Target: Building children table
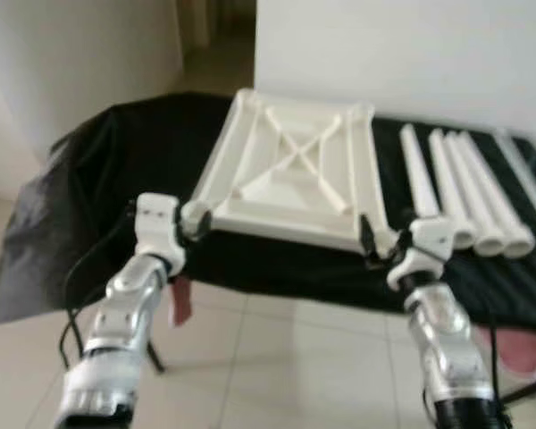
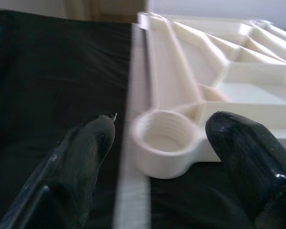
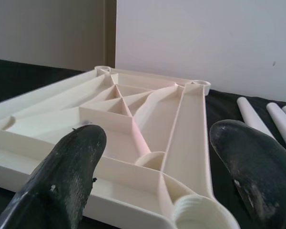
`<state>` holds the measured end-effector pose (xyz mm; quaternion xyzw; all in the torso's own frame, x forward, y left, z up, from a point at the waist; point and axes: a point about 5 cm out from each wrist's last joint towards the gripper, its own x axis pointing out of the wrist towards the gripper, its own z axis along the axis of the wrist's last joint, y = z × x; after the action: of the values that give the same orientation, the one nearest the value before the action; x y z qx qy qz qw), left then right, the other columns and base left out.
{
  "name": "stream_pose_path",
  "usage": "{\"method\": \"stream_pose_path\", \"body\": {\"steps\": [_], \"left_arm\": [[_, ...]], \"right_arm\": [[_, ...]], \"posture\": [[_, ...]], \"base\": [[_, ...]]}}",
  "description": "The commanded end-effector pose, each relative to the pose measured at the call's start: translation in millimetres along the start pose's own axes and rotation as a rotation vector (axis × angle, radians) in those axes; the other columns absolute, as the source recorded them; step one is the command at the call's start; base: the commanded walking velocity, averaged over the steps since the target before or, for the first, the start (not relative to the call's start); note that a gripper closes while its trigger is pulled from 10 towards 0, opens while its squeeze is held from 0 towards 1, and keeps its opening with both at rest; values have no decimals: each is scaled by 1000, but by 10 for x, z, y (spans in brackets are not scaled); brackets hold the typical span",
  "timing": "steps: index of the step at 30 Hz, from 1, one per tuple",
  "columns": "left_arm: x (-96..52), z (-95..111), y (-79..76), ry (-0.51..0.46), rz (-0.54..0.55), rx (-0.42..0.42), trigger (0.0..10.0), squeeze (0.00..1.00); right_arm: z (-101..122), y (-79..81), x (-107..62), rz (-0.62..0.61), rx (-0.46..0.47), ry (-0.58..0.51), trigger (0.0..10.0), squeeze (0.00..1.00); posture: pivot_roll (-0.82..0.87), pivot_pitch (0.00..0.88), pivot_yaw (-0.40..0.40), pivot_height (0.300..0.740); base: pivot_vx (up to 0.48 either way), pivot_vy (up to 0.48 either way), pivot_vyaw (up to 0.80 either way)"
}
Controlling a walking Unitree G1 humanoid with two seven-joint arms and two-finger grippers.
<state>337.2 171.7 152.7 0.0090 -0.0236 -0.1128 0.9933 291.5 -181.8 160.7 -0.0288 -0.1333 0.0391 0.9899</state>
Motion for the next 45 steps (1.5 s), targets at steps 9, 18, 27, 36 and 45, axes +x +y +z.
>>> {"method": "stream_pose_path", "body": {"steps": [9, 18, 27, 36, 45], "left_arm": [[32, 2, -71, -5, -35, 45, 10000, 0], [77, 21, 7, 4, -41, 48, 10000, 0], [94, 94, 115, -21, -39, 60, 10000, 0], [94, 141, 166, -40, -26, 68, 10000, 0], [73, 133, 166, -48, -27, 62, 10000, 0]], "right_arm": [[-47, -210, 6, -102, 11, 26, 10000, 0], [-72, -327, 15, -132, 38, 30, 10000, 0], [-101, -375, 44, -148, 49, 33, 10000, 0], [-113, -319, 59, -113, 69, 27, 10000, 0], [-105, -292, 77, -76, 30, 23, 10000, 0]], "posture": [[-15, 0, -10, 740], [-17, 0, -7, 740], [-10, 0, -5, 740], [-1, 0, -8, 740], [3, 0, -18, 740]], "base": [[0, 0, -500], [0, 0, -387], [0, 0, 0], [86, 0, 0], [88, 0, 0]]}}
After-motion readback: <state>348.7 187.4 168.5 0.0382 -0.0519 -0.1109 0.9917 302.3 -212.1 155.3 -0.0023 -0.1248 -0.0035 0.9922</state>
